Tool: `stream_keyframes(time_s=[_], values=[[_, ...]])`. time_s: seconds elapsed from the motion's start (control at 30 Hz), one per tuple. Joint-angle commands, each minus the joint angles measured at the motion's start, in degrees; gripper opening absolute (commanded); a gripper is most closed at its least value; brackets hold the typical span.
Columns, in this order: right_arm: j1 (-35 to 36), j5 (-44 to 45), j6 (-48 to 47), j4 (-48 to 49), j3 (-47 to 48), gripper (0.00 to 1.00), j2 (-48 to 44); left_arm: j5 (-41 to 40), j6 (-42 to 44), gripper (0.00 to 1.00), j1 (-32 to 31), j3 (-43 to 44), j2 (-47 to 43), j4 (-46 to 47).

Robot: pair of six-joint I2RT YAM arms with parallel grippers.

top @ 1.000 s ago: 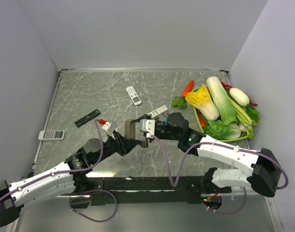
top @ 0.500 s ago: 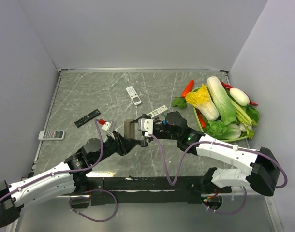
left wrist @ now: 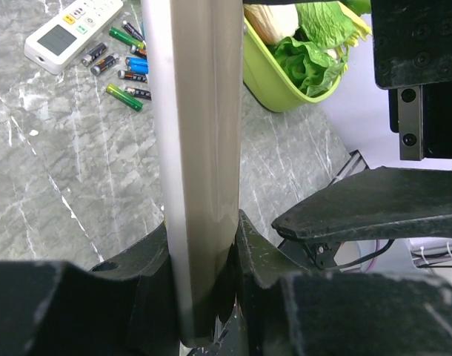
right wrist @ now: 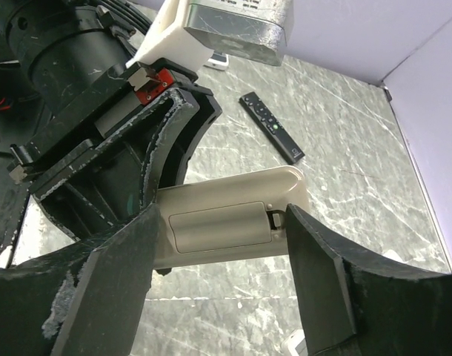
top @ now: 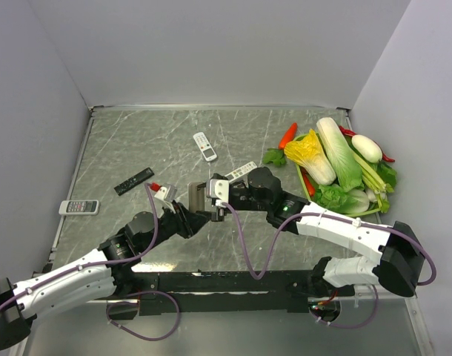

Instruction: Load the batteries into the remote control

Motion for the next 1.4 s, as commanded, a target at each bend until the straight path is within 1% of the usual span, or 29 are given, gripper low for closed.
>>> stream_keyframes(time_s=[0.0,0.13,0.3,0.4,0.5,0.6,0.67,0.7,0.77,0.8,0.83,0.87,0.9,0.97,1.03,1.07,1.17,1.23,1.27,1.37], values=[[0.70,-0.23,0.37,-3.32,1.28,0.73,1.68,2.21,0.39,0.01,-0.49,1.46,-2.44,6.57],[0.79,0.04,0.90,-2.80,0.05,0.69,1.77,2.12,0.12,0.01,-0.58,1.46,-2.96,6.49],[1.05,0.30,1.08,-2.53,-0.30,0.69,2.30,3.26,0.47,0.01,-0.50,1.64,-2.70,6.84],[1.05,0.47,0.73,-3.85,0.75,0.70,3.26,4.40,1.26,0.01,-0.50,1.73,-2.17,7.36],[1.05,1.87,0.81,-4.38,2.07,0.76,4.23,5.46,2.23,0.01,-0.58,1.46,-2.26,8.24],[0.61,3.29,1.60,-3.68,2.60,0.77,4.93,7.30,3.11,0.01,-0.50,0.94,-2.96,9.38],[-0.27,1.54,1.70,-5.51,3.82,0.77,6.25,8.71,3.81,0.01,-0.50,0.50,-3.58,10.35],[-0.44,0.66,1.26,-8.39,5.48,0.77,6.77,8.97,4.07,0.01,-0.58,0.50,-3.67,10.53],[-0.53,-2.68,0.38,-11.22,7.25,0.77,8.71,9.68,4.69,0.01,-0.50,0.06,-4.10,11.05],[-0.53,-4.52,-0.58,-15.15,9.17,0.75,10.11,9.51,4.69,0.01,-0.58,-0.20,-4.37,11.32],[-0.45,-6.01,-1.03,-16.93,10.15,0.74,10.90,9.33,4.78,0.01,-0.50,-0.73,-4.54,11.75],[-0.45,-8.20,-1.81,-18.95,11.11,0.73,11.61,8.46,4.78,0.01,-0.49,-0.73,-5.07,11.76],[-0.27,-9.36,-1.99,-20.19,12.25,0.67,12.31,8.10,4.95,0.01,-0.49,-0.82,-5.25,11.67],[0.43,-11.73,-2.52,-22.65,12.88,0.63,13.63,6.96,5.22,0.01,-0.49,-1.00,-6.13,11.93],[1.05,-12.27,-2.70,-23.97,13.32,0.58,14.77,5.99,5.48,0.01,-0.32,-1.17,-6.92,11.76],[1.57,-12.27,-2.70,-24.15,13.50,0.53,15.13,5.55,5.48,0.01,0.12,-1.17,-7.01,11.50],[2.19,-12.71,-2.35,-24.16,13.24,0.42,15.92,5.20,4.87,0.01,1.17,-1.26,-7.53,11.15],[2.80,-12.36,-2.09,-23.80,13.15,0.39,16.01,4.94,4.52,0.01,1.61,-1.52,-7.97,10.88],[2.81,-12.27,-2.17,-23.98,13.23,0.33,16.01,4.50,4.43,0.01,1.96,-1.53,-8.06,10.18],[3.24,-12.10,-2.00,-23.98,13.23,0.27,15.66,4.14,4.25,0.01,2.32,-1.44,-8.15,8.86]])
